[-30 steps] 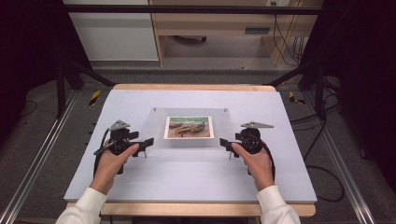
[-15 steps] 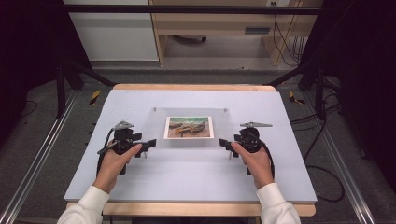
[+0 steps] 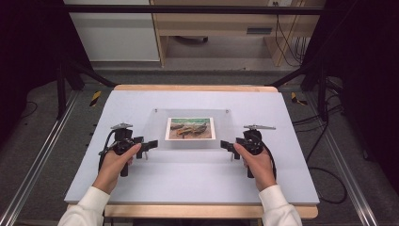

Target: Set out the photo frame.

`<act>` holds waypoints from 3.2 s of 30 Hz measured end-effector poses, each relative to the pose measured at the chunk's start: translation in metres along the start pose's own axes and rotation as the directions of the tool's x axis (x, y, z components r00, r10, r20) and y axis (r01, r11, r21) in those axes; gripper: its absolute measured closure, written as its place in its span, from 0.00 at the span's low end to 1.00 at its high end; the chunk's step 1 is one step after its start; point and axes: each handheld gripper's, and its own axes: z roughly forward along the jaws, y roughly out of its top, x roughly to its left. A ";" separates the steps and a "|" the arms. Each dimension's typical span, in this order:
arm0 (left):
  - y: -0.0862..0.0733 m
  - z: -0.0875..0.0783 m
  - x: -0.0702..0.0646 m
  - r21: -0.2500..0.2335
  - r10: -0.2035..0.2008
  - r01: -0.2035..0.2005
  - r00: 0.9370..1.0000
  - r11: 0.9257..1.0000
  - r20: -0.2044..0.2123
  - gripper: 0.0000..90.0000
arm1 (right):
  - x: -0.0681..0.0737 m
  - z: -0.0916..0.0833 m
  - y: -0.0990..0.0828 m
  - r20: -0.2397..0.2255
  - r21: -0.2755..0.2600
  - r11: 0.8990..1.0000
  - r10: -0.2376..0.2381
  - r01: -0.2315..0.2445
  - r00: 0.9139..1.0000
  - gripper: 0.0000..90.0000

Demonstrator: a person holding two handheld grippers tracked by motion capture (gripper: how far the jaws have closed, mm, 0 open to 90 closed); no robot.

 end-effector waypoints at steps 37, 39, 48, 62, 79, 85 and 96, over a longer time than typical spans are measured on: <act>-0.015 -0.014 -0.001 -0.064 0.021 -0.019 0.999 0.998 0.041 0.39 | 0.008 -0.011 -0.012 -0.008 -0.032 0.996 -0.079 0.079 0.997 0.28; -0.016 -0.016 -0.002 -0.067 0.027 -0.024 0.999 0.997 0.037 0.40 | 0.009 -0.013 -0.013 -0.005 -0.033 0.995 -0.092 0.092 0.996 0.29; -0.018 -0.021 -0.010 -0.057 0.059 -0.059 0.998 0.997 0.009 0.41 | 0.014 -0.019 -0.018 0.011 -0.036 0.991 -0.128 0.128 0.992 0.31; -0.020 -0.025 -0.015 -0.048 0.081 -0.082 0.997 0.996 -0.015 0.42 | 0.016 -0.024 -0.021 0.018 -0.040 0.986 -0.162 0.163 0.987 0.34; -0.028 -0.034 -0.022 -0.048 0.127 -0.128 0.991 0.991 -0.035 0.47 | 0.023 -0.031 -0.029 0.055 -0.046 0.974 -0.220 0.222 0.974 0.37; -0.031 -0.036 -0.024 -0.051 0.138 -0.140 0.989 0.989 -0.047 0.48 | 0.025 -0.033 -0.032 0.063 -0.048 0.968 -0.245 0.248 0.967 0.38; -0.039 -0.040 -0.030 -0.058 0.160 -0.164 0.985 0.985 -0.072 0.49 | 0.029 -0.038 -0.037 0.082 -0.042 0.960 -0.272 0.276 0.959 0.41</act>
